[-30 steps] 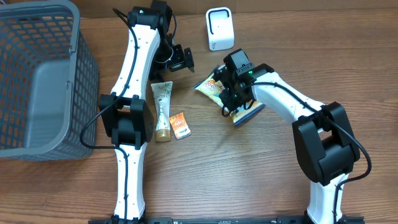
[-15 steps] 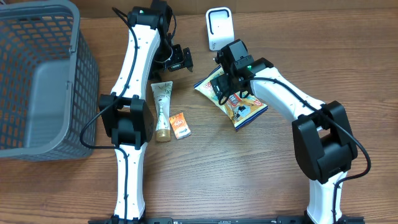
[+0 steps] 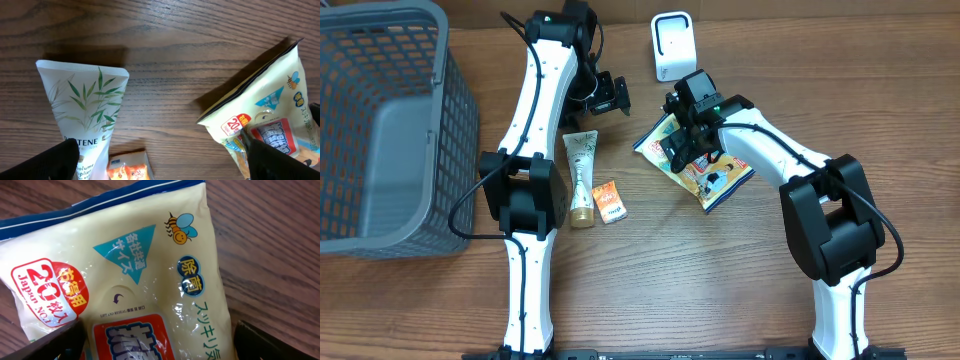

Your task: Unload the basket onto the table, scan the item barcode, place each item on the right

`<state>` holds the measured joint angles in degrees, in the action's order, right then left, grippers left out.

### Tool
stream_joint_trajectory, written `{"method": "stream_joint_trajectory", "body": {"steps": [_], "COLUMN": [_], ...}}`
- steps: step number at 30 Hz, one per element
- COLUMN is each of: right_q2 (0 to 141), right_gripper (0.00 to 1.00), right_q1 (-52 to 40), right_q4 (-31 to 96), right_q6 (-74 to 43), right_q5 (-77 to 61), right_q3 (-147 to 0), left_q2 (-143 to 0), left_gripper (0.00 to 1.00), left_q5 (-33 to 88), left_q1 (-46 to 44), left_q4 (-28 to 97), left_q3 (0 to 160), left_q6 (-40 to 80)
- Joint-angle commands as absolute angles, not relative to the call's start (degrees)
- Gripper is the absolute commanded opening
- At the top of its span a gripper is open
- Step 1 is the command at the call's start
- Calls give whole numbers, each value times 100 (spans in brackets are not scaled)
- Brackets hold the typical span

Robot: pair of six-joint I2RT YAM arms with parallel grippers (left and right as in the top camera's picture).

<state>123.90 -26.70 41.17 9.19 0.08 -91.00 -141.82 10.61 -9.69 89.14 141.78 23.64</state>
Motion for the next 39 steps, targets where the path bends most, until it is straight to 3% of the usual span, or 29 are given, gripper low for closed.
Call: {"method": "stream_joint_trajectory", "body": {"steps": [1, 17, 21, 24, 39], "right_q2": [12720, 12486, 12440, 12440, 12442], "right_gripper": [97, 100, 100, 100, 100], "right_q1": [-2687, -2724, -2724, -2724, -2694], "right_q4": [4484, 6346, 7166, 7850, 6751], "right_q6": [1081, 1592, 2434, 3612, 3450], "right_q5": [384, 827, 609, -408, 425], "right_q3": [-9013, -10143, -10272, -10195, -9904], "left_q2": [-14239, -14239, -14239, -14239, -14239], "left_gripper": [100, 100, 100, 100, 100], "left_q5": [991, 991, 991, 991, 991], "left_q1": [-943, -943, -943, -943, -943], "left_q4": [8906, 8906, 8906, 8906, 8906], "left_q3": [14145, 14145, 14145, 14145, 14145], "left_q6": [2401, 2401, 2401, 2401, 2401]}}
